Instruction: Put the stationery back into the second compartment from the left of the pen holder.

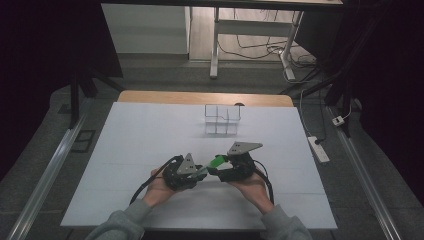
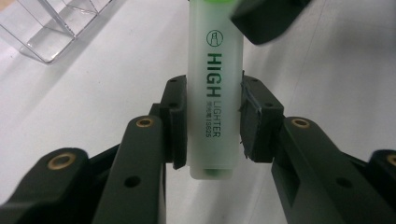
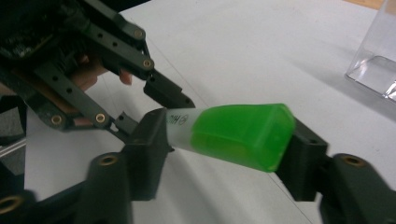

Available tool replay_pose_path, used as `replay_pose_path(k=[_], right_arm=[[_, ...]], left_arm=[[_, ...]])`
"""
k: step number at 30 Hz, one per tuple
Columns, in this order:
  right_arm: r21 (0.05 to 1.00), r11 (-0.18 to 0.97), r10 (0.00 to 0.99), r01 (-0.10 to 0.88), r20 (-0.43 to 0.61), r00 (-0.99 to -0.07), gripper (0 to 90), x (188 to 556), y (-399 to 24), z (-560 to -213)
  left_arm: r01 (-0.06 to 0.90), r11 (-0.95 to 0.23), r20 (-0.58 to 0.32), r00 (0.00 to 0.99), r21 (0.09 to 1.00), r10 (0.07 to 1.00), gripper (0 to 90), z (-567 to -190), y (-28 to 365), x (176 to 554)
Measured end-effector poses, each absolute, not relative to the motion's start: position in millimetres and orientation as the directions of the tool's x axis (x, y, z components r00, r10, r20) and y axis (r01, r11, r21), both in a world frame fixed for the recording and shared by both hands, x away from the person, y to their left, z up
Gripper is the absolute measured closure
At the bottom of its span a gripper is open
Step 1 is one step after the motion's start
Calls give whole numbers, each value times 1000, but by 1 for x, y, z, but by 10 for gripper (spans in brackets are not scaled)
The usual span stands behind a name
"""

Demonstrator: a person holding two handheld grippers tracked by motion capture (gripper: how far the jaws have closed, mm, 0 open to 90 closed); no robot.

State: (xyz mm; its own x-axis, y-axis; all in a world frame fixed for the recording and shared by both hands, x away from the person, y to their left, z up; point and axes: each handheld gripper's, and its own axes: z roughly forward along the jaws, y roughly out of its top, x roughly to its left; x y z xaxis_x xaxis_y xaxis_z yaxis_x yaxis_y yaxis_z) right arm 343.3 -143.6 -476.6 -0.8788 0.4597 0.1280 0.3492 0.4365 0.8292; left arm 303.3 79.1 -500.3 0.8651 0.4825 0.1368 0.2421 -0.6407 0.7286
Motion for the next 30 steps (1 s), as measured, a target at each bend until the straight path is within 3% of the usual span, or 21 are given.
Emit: replay_pose_path(k=[1, 8, 13, 14, 23, 30], right_arm=[[831, 421, 460, 364, 150, -875, 499, 344, -146, -476], [847, 372, 407, 380, 219, -887, 657, 345, -148, -473], [854, 381, 386, 353, 200, -901, 687, 341, -145, -470], [861, 386, 398, 330, 167, -902, 692, 339, -145, -468], [875, 363, 430, 319, 146, -891, 694, 342, -155, -464], [880, 370, 442, 298, 115, -890, 694, 342, -159, -461]], left_arm=[[243, -645, 140, 864, 725, 483, 649, -501, 78, 303], [235, -672, 175, 858, 702, 483, 646, -505, 70, 301], [257, -655, 157, 850, 711, 504, 623, -505, 72, 303], [266, -651, 152, 846, 711, 511, 575, -505, 73, 304], [321, -620, 99, 832, 716, 546, 429, -504, 82, 310], [335, -584, 78, 819, 740, 569, 391, -502, 88, 309]])
